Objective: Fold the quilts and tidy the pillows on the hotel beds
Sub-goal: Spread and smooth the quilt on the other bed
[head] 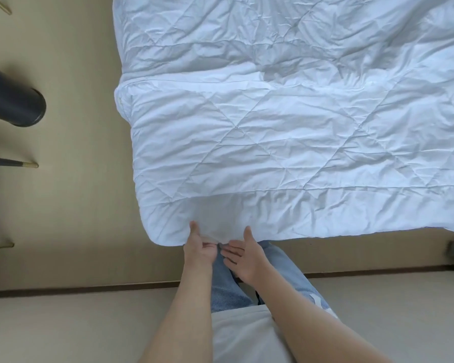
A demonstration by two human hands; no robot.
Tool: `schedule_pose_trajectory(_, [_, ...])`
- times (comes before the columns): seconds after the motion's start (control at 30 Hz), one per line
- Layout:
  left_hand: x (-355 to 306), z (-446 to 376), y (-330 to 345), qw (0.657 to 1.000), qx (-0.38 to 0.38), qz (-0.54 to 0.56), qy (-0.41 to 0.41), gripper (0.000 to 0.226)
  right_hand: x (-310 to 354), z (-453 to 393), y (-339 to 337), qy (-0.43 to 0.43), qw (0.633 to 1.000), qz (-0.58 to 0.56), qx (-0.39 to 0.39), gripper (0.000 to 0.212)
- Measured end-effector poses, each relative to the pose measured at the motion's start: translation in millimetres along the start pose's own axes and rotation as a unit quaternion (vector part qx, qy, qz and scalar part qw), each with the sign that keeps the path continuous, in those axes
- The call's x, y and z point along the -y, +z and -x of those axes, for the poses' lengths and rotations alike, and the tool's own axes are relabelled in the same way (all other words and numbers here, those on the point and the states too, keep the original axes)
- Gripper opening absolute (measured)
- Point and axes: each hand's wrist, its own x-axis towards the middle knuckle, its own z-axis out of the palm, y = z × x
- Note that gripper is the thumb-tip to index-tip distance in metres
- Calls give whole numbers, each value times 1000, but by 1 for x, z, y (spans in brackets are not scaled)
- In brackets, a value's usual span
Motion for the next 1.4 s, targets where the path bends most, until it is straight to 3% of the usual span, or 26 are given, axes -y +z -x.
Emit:
schedule_pose_trajectory(0.13, [-13,21,18,998,47,-6,-45,48,-12,-7,18,-14,989,-144,40,74])
schedule_pose_trajectory(0.23, [-20,27,21,998,51,14,-23,43,1,-9,24,-97,955,-272,70,61])
schedule_pose_trajectory(0.3, [-25,29,17,999,44,24,-2,41,19,-8,21,-134,937,-321,42,53])
schedule_pose_trajectory(0.53, [-35,22,4,996,10,72,59,40,94,-5,-16,-170,935,-308,-38,42])
schedule_pose_trajectory(0.7, [-61,26,16,986,13,137,99,28,113,6,-23,-203,935,-287,-43,41])
schedule_pose_trajectory(0.87, [-113,31,27,985,-39,105,133,16,125,14,-17,-228,927,-294,-42,49])
schedule_pose_trajectory(0.93, [-144,29,29,984,-28,121,131,18,131,17,-13,-240,924,-296,-28,49])
schedule_pose_trajectory(1.03, [-178,14,29,979,11,141,146,32,144,26,-7,-263,919,-292,-23,32])
schedule_pose_trajectory(1.13, [-193,1,36,984,57,76,153,22,153,31,-3,-278,919,-277,-23,25])
schedule_pose_trajectory(1.17, [-195,1,38,986,48,87,132,20,155,32,-2,-281,919,-274,-21,25])
schedule_pose_trajectory(1.2, [-195,9,38,982,0,64,177,26,156,31,-2,-282,921,-269,-23,27])
schedule_pose_trajectory(1.3, [-197,12,41,979,-68,96,165,47,164,32,-1,-273,921,-274,-42,29])
schedule_pose_trajectory(1.4, [-206,2,41,974,-70,74,200,39,181,31,0,-273,914,-290,-77,27])
